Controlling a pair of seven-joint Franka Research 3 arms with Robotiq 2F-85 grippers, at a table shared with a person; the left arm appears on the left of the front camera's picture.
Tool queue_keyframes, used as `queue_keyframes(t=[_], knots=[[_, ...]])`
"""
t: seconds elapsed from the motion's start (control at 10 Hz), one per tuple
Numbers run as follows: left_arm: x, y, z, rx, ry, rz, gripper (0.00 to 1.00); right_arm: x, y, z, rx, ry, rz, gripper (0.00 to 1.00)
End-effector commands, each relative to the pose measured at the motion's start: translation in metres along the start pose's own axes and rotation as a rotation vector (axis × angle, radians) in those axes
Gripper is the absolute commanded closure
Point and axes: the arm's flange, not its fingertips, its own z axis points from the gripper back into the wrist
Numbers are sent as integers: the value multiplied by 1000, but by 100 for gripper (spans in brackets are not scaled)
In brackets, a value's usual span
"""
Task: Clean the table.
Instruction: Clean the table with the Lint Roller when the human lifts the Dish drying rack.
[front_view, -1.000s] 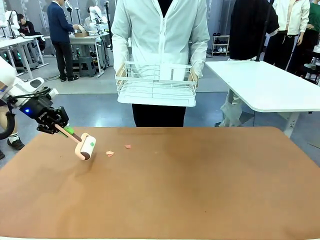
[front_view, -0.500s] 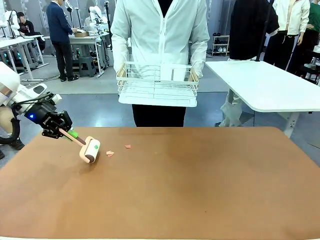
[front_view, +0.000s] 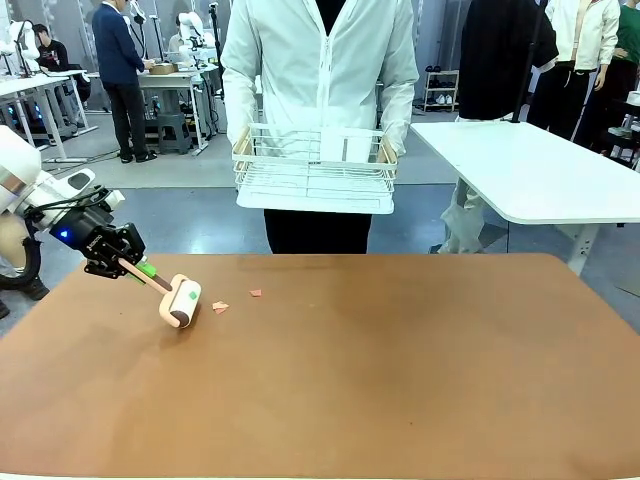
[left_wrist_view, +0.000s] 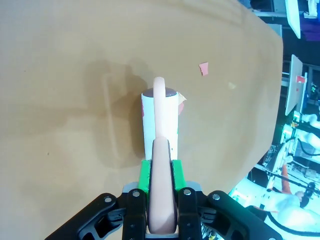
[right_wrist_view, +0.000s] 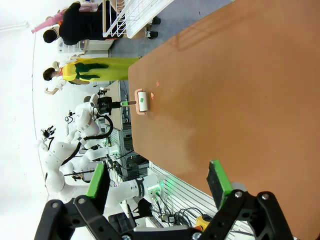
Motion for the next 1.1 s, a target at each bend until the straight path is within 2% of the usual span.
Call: queue_keyframes(t=[0.0,0.3,0.6,0.9,1.0], knots=[[0,-2,4,4,-12,-2,81,-1,3,1,4,-1,6,0],[5,2,-15,-76,-6,-51,81,-1,3,1,4,-1,6,0],[8,3,-43,-146,8,-35,81,-1,3,1,4,-1,6,0],[13,-9,-90,-210,4,-7,81,-1,3,1,4,-1,6,0],[12,-15,-106,-180,-18,-11,81,-1,3,1,4,-1,6,0]])
